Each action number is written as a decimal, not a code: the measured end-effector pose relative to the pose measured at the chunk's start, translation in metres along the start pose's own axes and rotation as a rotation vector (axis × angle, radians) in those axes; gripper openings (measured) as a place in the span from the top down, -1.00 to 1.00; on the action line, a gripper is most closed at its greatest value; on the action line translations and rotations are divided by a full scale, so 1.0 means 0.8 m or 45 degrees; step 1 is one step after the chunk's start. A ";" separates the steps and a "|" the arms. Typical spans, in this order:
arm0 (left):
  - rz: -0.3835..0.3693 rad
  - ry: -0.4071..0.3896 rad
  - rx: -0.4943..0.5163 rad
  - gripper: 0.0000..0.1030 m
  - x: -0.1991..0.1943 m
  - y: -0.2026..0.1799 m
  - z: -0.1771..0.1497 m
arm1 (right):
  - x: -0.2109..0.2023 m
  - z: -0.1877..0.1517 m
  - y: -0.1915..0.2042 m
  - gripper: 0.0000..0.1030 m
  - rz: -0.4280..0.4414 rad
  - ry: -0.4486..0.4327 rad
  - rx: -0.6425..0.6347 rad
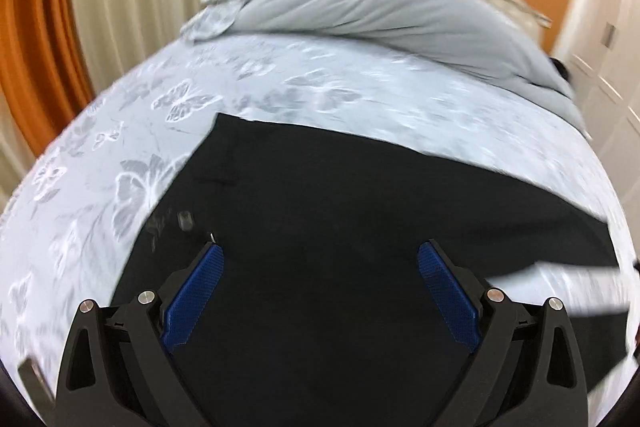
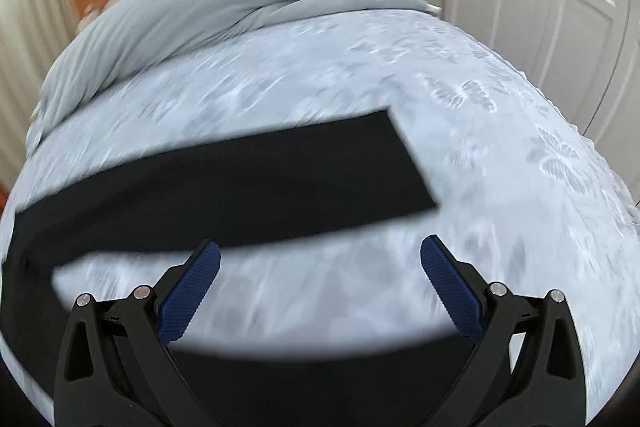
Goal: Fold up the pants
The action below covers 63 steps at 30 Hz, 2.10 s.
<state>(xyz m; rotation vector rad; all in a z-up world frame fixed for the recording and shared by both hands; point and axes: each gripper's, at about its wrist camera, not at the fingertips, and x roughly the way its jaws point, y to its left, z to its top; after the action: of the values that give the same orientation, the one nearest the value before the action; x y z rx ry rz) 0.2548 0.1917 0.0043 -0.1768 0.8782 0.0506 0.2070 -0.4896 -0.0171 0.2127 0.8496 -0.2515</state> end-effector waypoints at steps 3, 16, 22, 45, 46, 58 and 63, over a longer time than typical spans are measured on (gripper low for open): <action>0.026 0.054 -0.161 -0.87 0.068 0.050 0.055 | 0.054 0.044 -0.034 -0.91 -0.001 -0.001 0.103; 0.302 0.111 -0.275 -0.76 0.240 0.104 0.109 | 0.228 0.103 -0.044 -0.72 -0.181 0.094 0.075; 0.201 0.083 -0.261 0.65 0.214 0.101 0.117 | 0.187 0.100 -0.038 0.95 0.030 0.010 0.097; -0.306 0.127 -0.623 -0.32 -0.076 0.211 -0.133 | -0.099 -0.155 -0.128 0.06 -0.021 0.105 0.016; -0.349 0.127 -0.689 -0.49 -0.084 0.208 -0.138 | -0.116 -0.160 -0.127 -0.28 0.024 0.070 0.062; -0.657 0.296 -1.125 -0.67 -0.017 0.146 -0.129 | -0.142 -0.150 -0.031 -0.68 0.549 0.030 0.454; -0.675 0.428 -1.161 0.07 0.030 0.134 -0.135 | -0.075 -0.131 -0.001 -0.66 0.636 0.079 0.586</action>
<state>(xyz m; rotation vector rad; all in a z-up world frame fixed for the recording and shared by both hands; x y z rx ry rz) 0.1755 0.2776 -0.0959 -1.2941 1.0670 -0.0805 0.0944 -0.4526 -0.0387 0.8537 0.7640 0.0340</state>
